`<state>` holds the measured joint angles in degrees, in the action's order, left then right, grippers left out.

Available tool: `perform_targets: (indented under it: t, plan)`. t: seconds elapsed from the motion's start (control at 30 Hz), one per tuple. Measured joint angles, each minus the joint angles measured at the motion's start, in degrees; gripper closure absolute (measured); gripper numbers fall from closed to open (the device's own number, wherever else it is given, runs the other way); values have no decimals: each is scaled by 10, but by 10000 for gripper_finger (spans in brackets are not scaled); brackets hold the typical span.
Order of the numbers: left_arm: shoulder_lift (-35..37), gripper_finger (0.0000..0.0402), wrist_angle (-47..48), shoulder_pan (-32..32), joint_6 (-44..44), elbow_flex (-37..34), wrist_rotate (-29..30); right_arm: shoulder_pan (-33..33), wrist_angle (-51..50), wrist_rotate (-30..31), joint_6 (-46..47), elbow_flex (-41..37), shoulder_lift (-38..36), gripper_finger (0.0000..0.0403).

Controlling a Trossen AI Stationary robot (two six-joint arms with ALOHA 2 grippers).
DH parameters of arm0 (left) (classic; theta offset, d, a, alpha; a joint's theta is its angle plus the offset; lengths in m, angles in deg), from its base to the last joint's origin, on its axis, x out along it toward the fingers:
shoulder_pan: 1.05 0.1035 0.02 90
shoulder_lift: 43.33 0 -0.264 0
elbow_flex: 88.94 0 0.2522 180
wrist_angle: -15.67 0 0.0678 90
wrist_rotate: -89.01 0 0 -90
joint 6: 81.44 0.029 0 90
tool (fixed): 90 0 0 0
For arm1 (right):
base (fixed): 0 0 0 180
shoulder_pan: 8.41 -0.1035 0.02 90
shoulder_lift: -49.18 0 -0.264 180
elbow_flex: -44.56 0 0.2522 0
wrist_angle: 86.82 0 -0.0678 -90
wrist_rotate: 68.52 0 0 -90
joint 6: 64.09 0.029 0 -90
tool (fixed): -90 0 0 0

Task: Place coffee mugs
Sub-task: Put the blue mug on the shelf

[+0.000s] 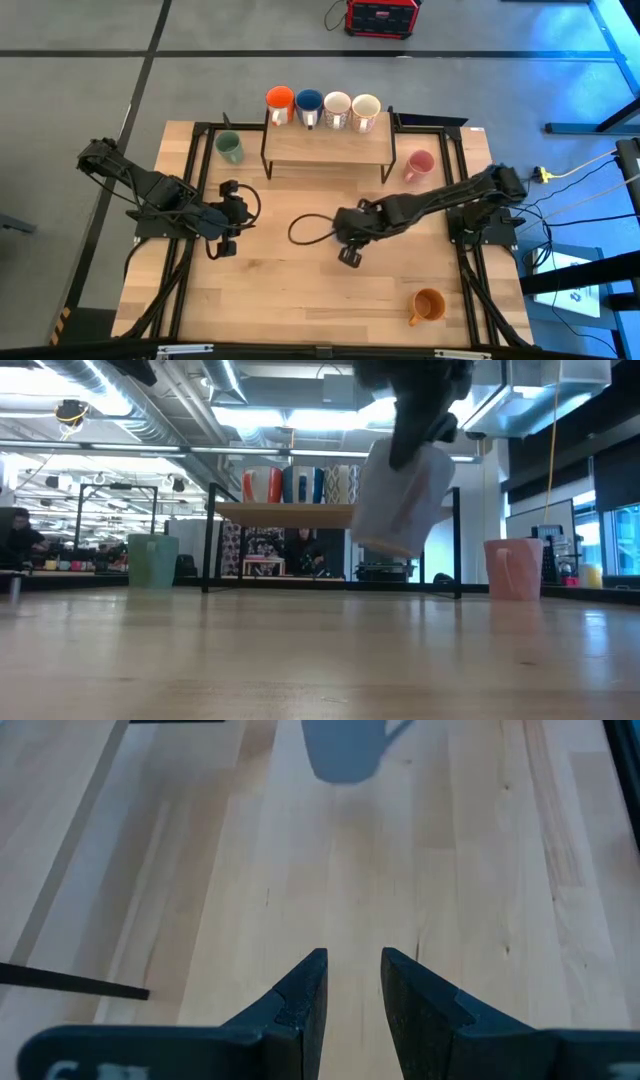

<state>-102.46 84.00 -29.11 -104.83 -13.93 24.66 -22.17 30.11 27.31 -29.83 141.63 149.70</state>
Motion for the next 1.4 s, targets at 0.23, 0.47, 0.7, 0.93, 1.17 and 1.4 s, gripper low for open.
perform_targets:
  t: [0.23, 0.47, 0.7, 0.93, 1.17, 1.4]
  plan:
    - [0, 311, -1, 0, 0, 0, 0, 0, -16, -59, -16, 48, 78, 398]
    - [0, 311, -2, 0, 1, 0, -17, 0, -15, -79, -15, 51, 105, 394]
    - [0, 311, -2, 0, 6, 0, -34, -1, -8, -93, -3, 51, 114, 375]
    - [0, 311, -2, 0, 6, 0, -43, -1, 2, -94, 1, 51, 114, 341]
    - [0, 311, -2, 0, 6, 0, -55, -1, -21, -109, 2, 62, 112, 276]
    - [0, 327, -3, 0, 0, 0, -72, -11, -63, -85, -43, 109, 80, 256]
